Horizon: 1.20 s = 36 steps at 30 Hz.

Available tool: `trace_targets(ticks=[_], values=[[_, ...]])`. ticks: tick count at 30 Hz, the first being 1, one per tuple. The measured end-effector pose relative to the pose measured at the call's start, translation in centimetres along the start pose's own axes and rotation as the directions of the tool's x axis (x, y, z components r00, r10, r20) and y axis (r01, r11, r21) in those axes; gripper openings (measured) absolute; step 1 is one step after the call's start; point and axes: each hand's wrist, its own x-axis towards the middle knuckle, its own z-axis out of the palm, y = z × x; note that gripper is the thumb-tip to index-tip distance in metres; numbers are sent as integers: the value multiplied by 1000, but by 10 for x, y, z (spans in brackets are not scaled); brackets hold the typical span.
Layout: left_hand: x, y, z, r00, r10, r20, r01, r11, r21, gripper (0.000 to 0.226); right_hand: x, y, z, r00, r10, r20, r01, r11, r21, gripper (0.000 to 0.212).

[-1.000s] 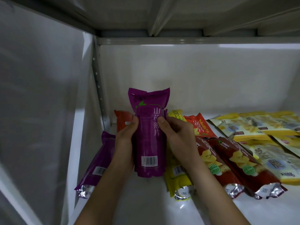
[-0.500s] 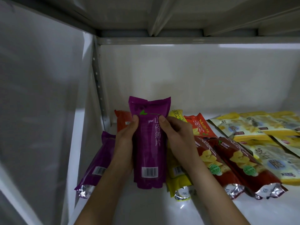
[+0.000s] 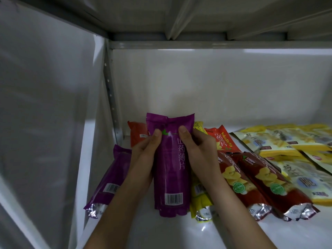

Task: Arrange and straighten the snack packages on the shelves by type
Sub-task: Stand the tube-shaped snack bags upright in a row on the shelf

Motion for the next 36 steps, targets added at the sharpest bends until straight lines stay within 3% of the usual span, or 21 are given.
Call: trace_targets(ticks=[4,6,8,10,13,15,19,22,25,27,30,34,36], values=[[-1,-4,0,997,-60,49,60,998,-10,40,3,-3,-3,992,101,-76,-87,980,176,51],[-2,-5,0,997,-45,66,41,997,58,29,5,-3,-7,981,151,-124,-123,970,209,65],[-3,-5,1,999,1,36,-5,994,106,38,5,-1,-7,973,190,-127,-158,961,228,75],[-2,-5,3,998,49,-29,-46,993,109,42,3,-1,-4,974,186,-125,-148,952,268,61],[1,-3,-2,975,155,-162,-137,984,118,40,6,1,-7,973,84,-214,-56,989,134,20],[2,-3,-6,950,212,-229,-175,970,170,40,6,1,-8,986,-22,-163,26,999,27,13],[2,-10,-1,931,338,-141,-289,915,282,42,-2,2,1,1000,12,25,-11,999,-34,22],[3,-13,-3,913,404,-53,-384,897,218,30,0,2,1,999,54,-1,-54,998,28,37],[5,-13,-6,907,420,-18,-405,884,234,30,4,0,-3,992,116,-43,-107,979,175,27],[3,-10,-3,925,377,-36,-364,911,196,33,6,0,-4,986,153,-61,-136,965,226,22],[-1,-5,1,980,201,-14,-200,978,57,40,5,-2,-2,974,224,-36,-195,908,371,22],[-4,-2,5,998,-23,60,22,1000,5,53,2,-7,1,943,332,34,-299,795,527,37],[-3,-3,6,994,-49,94,54,997,-53,39,2,-9,1,938,346,35,-314,801,509,40]])
